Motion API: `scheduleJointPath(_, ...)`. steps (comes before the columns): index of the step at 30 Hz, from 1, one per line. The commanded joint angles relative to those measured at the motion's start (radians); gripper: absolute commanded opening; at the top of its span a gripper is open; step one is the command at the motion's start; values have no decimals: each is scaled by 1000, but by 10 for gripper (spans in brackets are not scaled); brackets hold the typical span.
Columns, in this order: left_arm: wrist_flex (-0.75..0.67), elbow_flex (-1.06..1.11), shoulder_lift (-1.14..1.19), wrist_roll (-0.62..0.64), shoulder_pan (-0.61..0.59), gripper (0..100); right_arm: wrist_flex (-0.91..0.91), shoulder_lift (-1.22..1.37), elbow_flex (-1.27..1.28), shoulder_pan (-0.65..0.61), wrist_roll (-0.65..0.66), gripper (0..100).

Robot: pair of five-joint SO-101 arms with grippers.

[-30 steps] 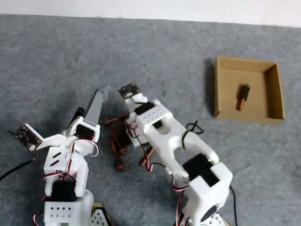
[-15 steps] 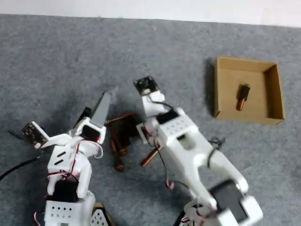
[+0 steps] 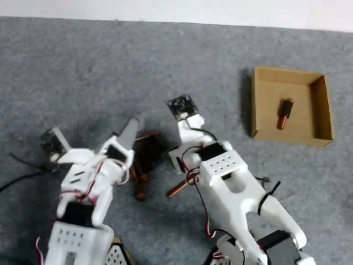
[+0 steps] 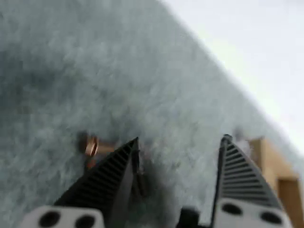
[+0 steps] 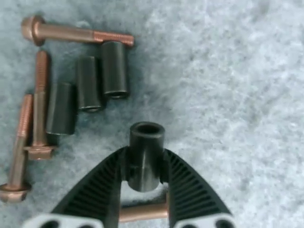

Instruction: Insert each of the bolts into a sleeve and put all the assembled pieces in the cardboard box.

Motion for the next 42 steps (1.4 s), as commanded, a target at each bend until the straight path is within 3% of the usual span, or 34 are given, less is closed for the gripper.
scheduleJointPath(1,-68,-153,390,-5,56,288,-25,-56,-15,48,12,4)
scheduleJointPath(6,-74,-274,674,51,51,306,-25,-51,-15,50,8,4)
scheduleJointPath(26,-72,-624,1285,167,44,301,-120,-50,-8,48,14,4)
scheduleJointPath(32,-72,-763,1463,181,-13,301,-120,-50,-7,48,14,4)
scheduleJointPath(42,-51,-920,1566,178,-97,301,-124,-48,21,48,15,4)
